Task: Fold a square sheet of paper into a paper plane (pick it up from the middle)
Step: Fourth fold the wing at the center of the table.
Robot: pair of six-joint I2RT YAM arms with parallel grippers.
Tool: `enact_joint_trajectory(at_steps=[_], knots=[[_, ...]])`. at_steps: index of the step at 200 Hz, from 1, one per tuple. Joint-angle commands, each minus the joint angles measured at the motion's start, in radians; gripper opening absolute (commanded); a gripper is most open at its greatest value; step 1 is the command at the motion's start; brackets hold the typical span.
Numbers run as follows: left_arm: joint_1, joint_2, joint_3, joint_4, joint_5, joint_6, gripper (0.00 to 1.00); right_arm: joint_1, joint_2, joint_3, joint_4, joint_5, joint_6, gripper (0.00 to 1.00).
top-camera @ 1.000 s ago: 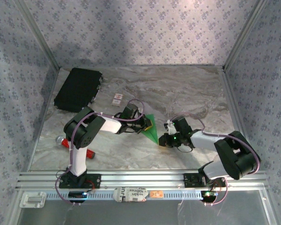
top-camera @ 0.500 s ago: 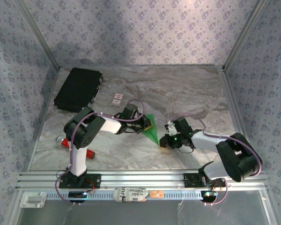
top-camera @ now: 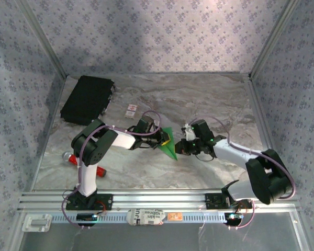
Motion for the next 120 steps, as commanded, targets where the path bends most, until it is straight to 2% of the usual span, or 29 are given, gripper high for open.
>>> enact_joint_trajectory(at_steps=[1,58,120], knots=[[0.009,0.032,-0.026,-0.071,-0.052,0.008,0.08,0.035,0.073,0.067,0.012,-0.001,0.017,0.05],[0.009,0.033,-0.035,-0.065,-0.050,0.007,0.08,0.106,0.206,0.156,-0.001,0.089,0.019,0.05],[0.009,0.031,-0.034,-0.061,-0.050,0.006,0.08,0.097,0.262,0.152,-0.032,0.122,0.000,0.05]])
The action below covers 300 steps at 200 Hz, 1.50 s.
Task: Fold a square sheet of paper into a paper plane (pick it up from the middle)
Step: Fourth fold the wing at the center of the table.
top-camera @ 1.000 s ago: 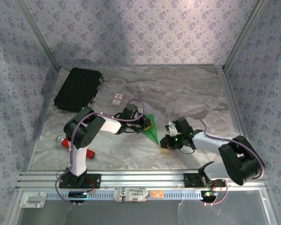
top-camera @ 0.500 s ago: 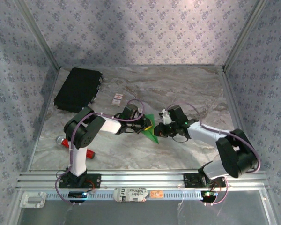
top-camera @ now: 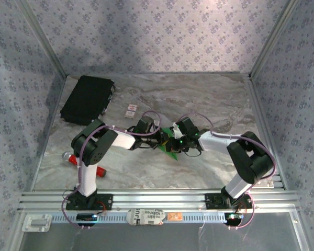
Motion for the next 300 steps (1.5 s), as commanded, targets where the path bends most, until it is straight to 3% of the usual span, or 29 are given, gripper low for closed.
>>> enact_joint_trajectory(at_steps=[1,152,300], knots=[[0.010,0.032,-0.028,-0.073,-0.050,0.006,0.08,-0.007,0.026,0.005,-0.035,0.019,-0.011,0.05],[0.019,0.037,-0.039,-0.067,-0.052,0.006,0.08,-0.079,-0.071,-0.245,0.120,-0.073,0.068,0.06],[0.023,0.044,-0.046,-0.055,-0.048,0.000,0.08,-0.096,-0.227,-0.381,0.005,-0.063,0.064,0.08]])
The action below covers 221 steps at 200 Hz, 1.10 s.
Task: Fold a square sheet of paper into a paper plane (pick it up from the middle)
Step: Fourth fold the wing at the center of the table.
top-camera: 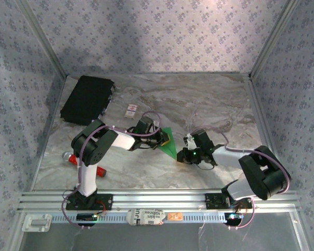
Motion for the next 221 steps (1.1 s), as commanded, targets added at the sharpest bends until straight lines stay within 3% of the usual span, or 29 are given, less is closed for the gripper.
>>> enact_joint_trajectory(at_steps=[1,45,92,141,221], knots=[[0.023,0.044,-0.032,-0.081,-0.053,0.000,0.08,-0.003,-0.016,-0.036,-0.158,0.012,0.004,0.08],[0.023,0.038,-0.034,-0.090,-0.050,0.008,0.08,0.002,-0.087,0.142,-0.274,-0.028,-0.022,0.08],[0.023,0.046,-0.039,-0.075,-0.049,0.000,0.08,0.023,0.132,0.345,-0.260,-0.003,-0.033,0.06],[0.020,0.036,-0.038,-0.087,-0.058,0.009,0.08,0.046,0.234,0.399,-0.177,0.054,0.006,0.05],[0.021,0.035,-0.029,-0.088,-0.051,0.011,0.08,0.043,0.312,0.408,-0.217,0.110,0.006,0.05]])
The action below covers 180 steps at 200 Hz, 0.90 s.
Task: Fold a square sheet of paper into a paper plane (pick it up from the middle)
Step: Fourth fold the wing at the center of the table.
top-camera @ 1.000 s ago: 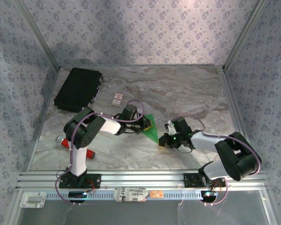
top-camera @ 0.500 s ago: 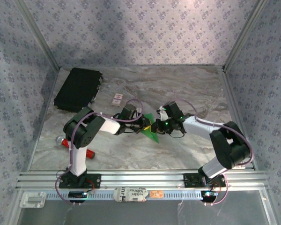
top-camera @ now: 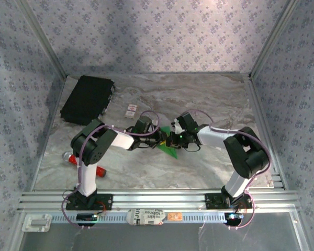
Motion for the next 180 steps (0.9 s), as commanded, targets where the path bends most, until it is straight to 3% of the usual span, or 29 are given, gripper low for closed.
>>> enact_joint_trajectory(at_steps=[1,117,150,180], knots=[[0.007,0.033,-0.021,-0.104,-0.043,0.011,0.08,-0.003,0.029,-0.017,-0.019,0.036,0.009,0.05],[0.019,-0.066,0.057,-0.188,-0.005,0.114,0.13,-0.069,0.036,-0.195,0.153,-0.054,0.100,0.01],[0.003,-0.082,0.046,-0.196,0.020,0.135,0.03,-0.070,0.040,-0.197,0.154,-0.051,0.102,0.00],[-0.011,-0.046,0.039,-0.168,0.031,0.120,0.02,-0.070,0.043,-0.200,0.159,-0.054,0.104,0.00]])
